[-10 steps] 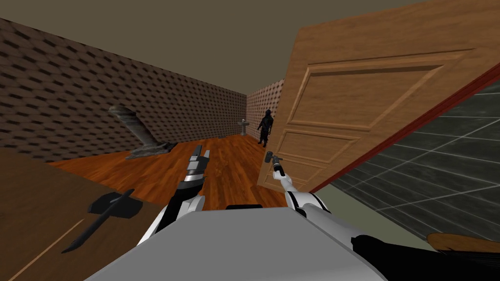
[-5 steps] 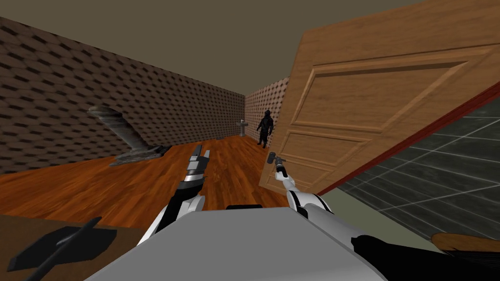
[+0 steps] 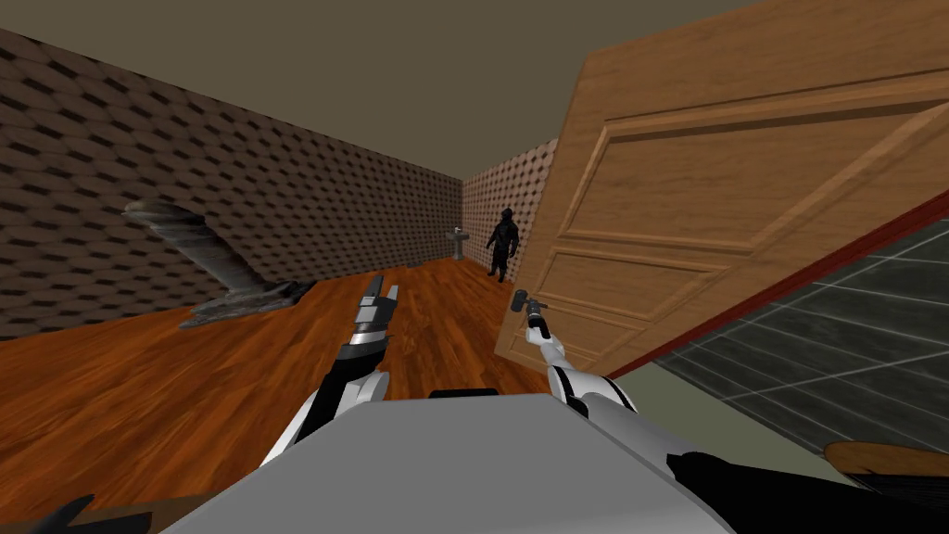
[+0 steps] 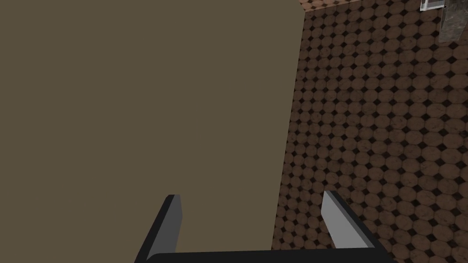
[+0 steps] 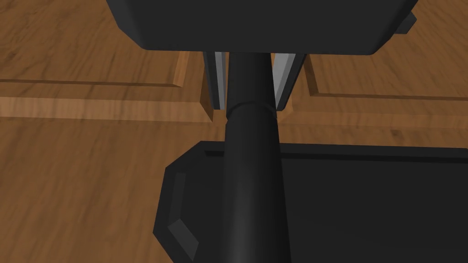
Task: Push the door open
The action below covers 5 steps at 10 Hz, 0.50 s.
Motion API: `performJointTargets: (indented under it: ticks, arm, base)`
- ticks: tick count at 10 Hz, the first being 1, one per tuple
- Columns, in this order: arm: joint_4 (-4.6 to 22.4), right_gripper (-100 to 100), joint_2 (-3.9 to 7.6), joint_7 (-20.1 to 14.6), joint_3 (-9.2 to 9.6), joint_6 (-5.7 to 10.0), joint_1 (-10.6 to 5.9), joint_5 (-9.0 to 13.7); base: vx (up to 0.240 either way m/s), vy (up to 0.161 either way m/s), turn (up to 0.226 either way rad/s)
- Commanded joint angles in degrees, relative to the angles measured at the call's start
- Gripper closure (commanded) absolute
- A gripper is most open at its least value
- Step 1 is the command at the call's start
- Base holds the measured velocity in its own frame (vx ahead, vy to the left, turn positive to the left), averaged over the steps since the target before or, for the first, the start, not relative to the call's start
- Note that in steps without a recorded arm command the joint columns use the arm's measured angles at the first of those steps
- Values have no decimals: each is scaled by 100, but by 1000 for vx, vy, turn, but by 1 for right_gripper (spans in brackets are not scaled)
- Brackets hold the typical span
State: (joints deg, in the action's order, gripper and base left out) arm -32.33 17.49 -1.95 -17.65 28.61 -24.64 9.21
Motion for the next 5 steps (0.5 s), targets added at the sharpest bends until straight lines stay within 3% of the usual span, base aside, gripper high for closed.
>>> performJointTargets:
  ticks: [1, 3, 5]
  arm:
    - [16, 100, 75, 0, -108, -4, -8, -4]
    - [12, 100, 106, 15, -217, -7, 19, -13]
    - [118, 100, 128, -8, -203, 42, -9, -11]
  base:
    - [193, 83, -73]
    - [184, 71, -57]
    - [80, 25, -19]
